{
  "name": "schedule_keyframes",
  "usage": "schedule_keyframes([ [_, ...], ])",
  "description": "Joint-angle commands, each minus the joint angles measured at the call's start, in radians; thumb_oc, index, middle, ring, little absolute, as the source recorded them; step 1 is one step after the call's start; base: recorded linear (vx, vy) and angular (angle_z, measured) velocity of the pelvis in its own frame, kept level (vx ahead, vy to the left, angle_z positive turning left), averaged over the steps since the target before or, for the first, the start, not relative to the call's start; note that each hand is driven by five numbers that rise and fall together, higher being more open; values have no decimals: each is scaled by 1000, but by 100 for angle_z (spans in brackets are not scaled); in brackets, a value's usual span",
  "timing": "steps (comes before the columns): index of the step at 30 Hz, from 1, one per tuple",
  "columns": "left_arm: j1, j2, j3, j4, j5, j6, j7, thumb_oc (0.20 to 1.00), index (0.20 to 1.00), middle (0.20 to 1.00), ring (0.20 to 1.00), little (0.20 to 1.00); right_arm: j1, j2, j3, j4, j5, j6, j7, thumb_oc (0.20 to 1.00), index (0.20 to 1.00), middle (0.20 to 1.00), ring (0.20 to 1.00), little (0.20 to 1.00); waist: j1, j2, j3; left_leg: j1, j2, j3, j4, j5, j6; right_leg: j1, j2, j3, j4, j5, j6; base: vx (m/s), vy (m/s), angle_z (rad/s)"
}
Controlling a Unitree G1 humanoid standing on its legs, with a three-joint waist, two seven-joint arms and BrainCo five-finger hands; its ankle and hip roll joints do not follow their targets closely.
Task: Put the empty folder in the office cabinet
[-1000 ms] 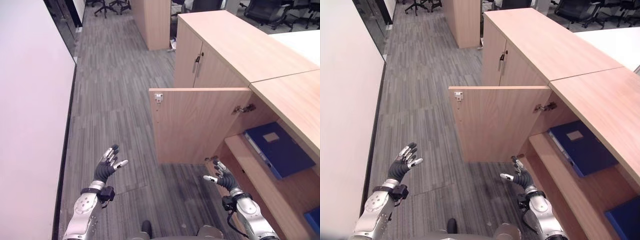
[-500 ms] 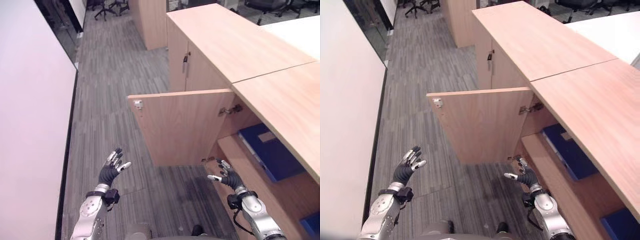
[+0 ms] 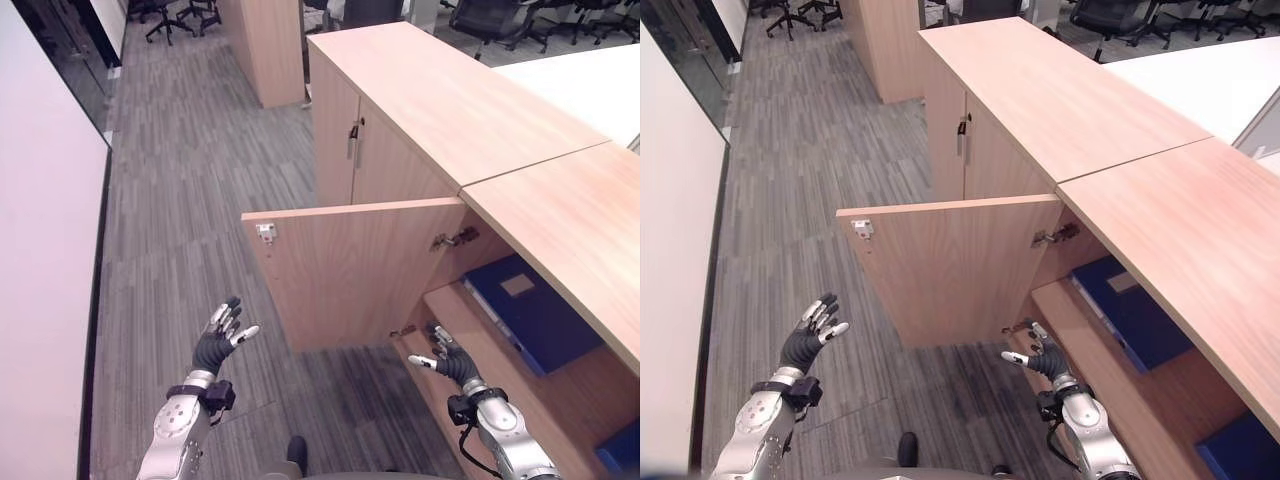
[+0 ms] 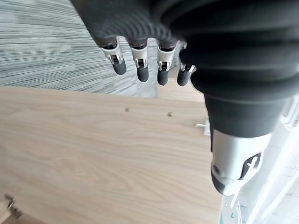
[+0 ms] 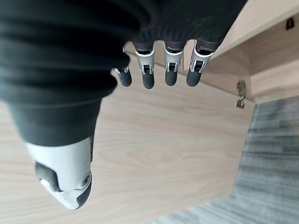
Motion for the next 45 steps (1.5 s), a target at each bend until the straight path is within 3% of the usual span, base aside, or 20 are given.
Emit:
schedule_keyframes([
  [1,-44,10,29,4,12,-52,23,1000,1000,1000,1000,1000,-30,-15,7,-40,30,-41,3,1000,1000,1000,1000,1000,-6,-8,-25,60,44,4,23,-106,-33,-29,-23,-17,6,-1,61,26,59,-24],
  [9,-156,66,76,154,37,-68,84,1000,1000,1000,1000,1000,-15,-13,17,-56,46,-29,27,1000,1000,1000,1000,1000,-43,-29,-53,76,28,49,3,-123,-19,-50,-42,18,5,20,83,45,85,-20],
  [12,-234,128,86,246,48,-67,114,1000,1000,1000,1000,1000,-19,-13,43,-76,71,-29,46,1000,1000,1000,1000,1000,-65,-31,-59,92,28,74,3,-132,-17,-51,-44,38,5,27,89,63,71,-25],
  [18,-479,339,87,481,0,-55,113,1000,1000,1000,1000,1000,-29,-45,106,-96,84,-37,74,1000,1000,1000,1000,1000,-124,-38,-58,106,29,124,3,-143,-15,-77,-43,80,6,51,107,39,53,-36],
  [24,-620,393,32,561,-32,-43,79,1000,1000,1000,1000,1000,-40,-53,121,-93,89,-38,81,1000,1000,1000,1000,1000,-151,-52,-44,103,27,134,3,-147,-9,-95,-47,100,14,58,117,0,35,-14],
  [30,-662,339,-12,559,-45,-38,62,1000,1000,1000,1000,1000,-47,-43,121,-84,90,-39,75,1000,1000,1000,1000,1000,-164,-75,-33,106,16,140,3,-156,1,-104,-57,113,24,64,125,3,33,-8],
  [45,-398,91,-45,314,-75,-37,19,1000,1000,1000,1000,1000,-23,1,63,-98,75,-29,62,1000,1000,1000,1000,1000,-135,-95,-37,133,-5,126,3,-174,26,-93,-78,112,61,53,127,6,33,4],
])
